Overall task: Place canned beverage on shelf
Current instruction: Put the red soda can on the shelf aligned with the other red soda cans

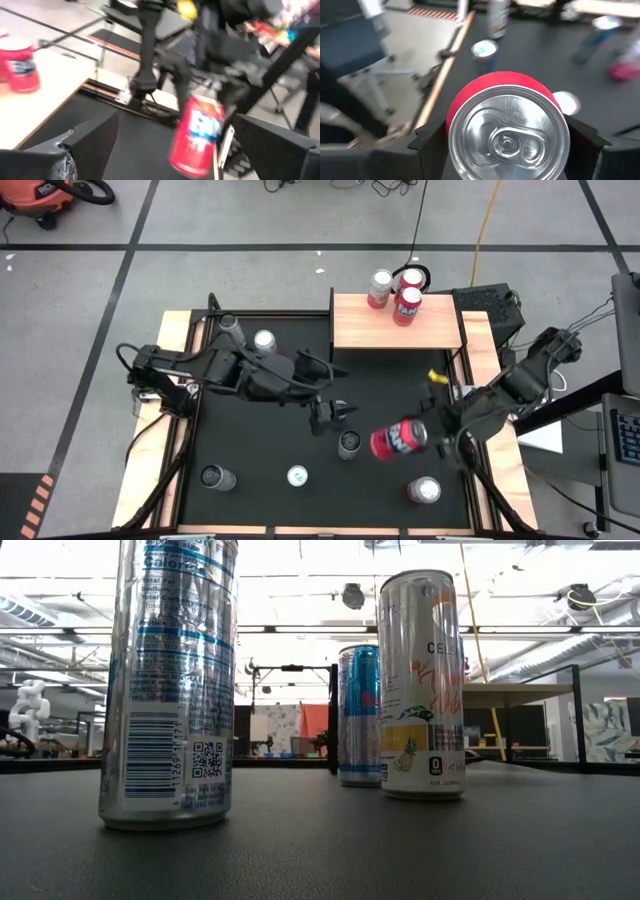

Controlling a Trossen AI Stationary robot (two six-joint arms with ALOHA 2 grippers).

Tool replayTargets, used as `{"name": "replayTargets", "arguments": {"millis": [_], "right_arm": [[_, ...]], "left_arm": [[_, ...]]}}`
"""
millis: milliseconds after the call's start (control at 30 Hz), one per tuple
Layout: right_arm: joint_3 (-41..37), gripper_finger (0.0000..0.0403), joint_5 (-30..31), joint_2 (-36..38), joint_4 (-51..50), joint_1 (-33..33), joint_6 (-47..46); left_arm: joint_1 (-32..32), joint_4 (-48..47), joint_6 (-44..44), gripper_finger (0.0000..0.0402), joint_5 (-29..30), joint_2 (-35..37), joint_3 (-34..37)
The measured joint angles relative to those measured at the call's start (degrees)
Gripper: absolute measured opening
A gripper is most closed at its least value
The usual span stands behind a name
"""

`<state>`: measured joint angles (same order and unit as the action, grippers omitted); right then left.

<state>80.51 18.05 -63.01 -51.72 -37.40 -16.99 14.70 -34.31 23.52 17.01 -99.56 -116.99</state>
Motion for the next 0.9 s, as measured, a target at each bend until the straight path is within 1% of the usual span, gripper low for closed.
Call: {"name": "replayTargets", "arguments": {"millis": [100, 200, 333, 600, 900], "right_arm": [[0.0, 0.0274, 3.6, 1.4, 0.3, 1.1, 1.7], [0.0, 0.0274, 5.0, 2.4, 0.5, 2.4, 2.3], [0.0, 0.0274, 5.8, 3.3, 1.5, 4.3, 2.7], [0.0, 0.0274, 5.9, 4.8, 5.2, 7.4, 3.0], [0.0, 0.0274, 5.9, 5.2, 5.6, 9.4, 1.9]], "left_arm": [[-0.2, 1.5, 0.2, 0.0400, -3.5, -0.9, 0.0], [-0.3, 0.2, 1.6, 0.0400, -6.3, -1.0, 0.0], [-0.5, 0.0, 0.0, 0.0400, -6.2, -1.7, 0.0], [-1.6, -4.4, -1.7, 0.0400, -6.2, -2.4, 0.0], [-2.7, -3.2, -6.4, 0.0400, -4.3, -7.1, 0.0]]}}
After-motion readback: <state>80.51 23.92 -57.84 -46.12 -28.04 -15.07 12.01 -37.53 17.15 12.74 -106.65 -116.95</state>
